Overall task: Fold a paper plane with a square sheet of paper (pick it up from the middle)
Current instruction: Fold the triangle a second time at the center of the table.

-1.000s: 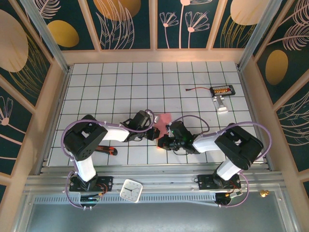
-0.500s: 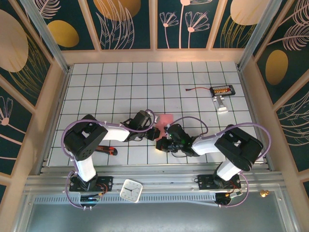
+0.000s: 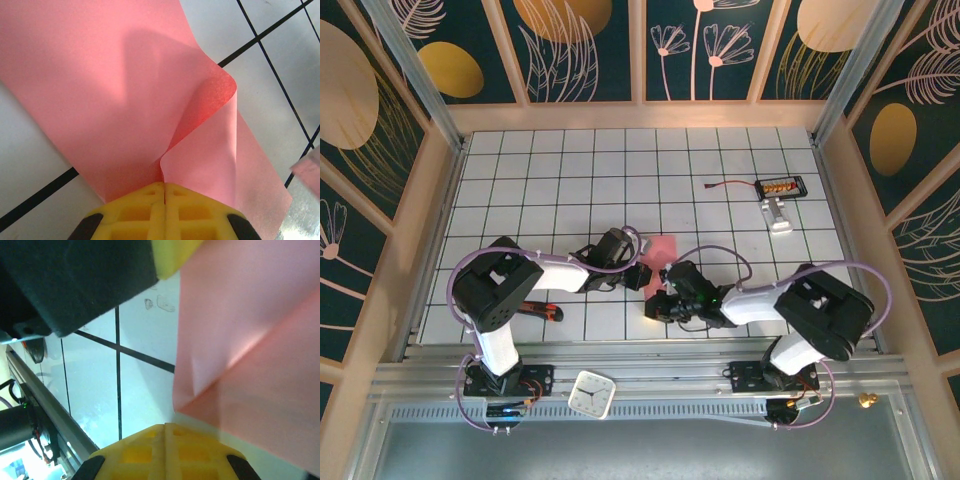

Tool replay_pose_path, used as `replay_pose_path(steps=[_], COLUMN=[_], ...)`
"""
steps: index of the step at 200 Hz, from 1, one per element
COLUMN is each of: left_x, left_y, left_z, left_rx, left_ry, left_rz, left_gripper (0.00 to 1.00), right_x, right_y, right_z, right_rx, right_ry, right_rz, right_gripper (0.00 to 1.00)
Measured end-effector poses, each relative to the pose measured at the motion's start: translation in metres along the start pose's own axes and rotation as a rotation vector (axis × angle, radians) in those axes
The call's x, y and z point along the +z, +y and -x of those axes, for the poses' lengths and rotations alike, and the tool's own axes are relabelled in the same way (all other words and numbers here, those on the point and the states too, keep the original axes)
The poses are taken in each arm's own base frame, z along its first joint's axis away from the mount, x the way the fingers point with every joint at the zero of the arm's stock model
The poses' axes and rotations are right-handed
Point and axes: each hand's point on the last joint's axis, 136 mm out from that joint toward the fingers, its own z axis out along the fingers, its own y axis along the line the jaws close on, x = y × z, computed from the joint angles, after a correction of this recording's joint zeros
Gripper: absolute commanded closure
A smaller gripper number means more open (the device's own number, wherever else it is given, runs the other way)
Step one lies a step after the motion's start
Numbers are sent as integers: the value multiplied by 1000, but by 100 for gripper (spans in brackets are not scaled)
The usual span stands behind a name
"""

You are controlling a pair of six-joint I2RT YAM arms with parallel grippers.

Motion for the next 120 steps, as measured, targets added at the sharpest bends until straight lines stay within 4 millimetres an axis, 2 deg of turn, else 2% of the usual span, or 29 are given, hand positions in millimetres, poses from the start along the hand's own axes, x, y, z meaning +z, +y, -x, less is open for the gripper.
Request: replay_pose_path(steps=[10,33,56,79,120], left_x=[0,1,1,1,2], left_y=[0,0,0,0,0], left_z=[0,1,1,1,2], left_rx=[0,4,4,4,6], left_ry=[0,0,0,0,0], left_rz=[0,0,-1,0,-1], left_gripper=[100,100,100,100,100], right_x=[-10,-37,-55,-54,-36], right_y=[3,13,11,7,-4], right_z=[8,44,73,85,91], right_rx=[6,11,21,25,40], right_ry=[-20,-133,-220,-229,-189], right_rz=[21,79,87,58,8], right_gripper=[100,100,100,100,100])
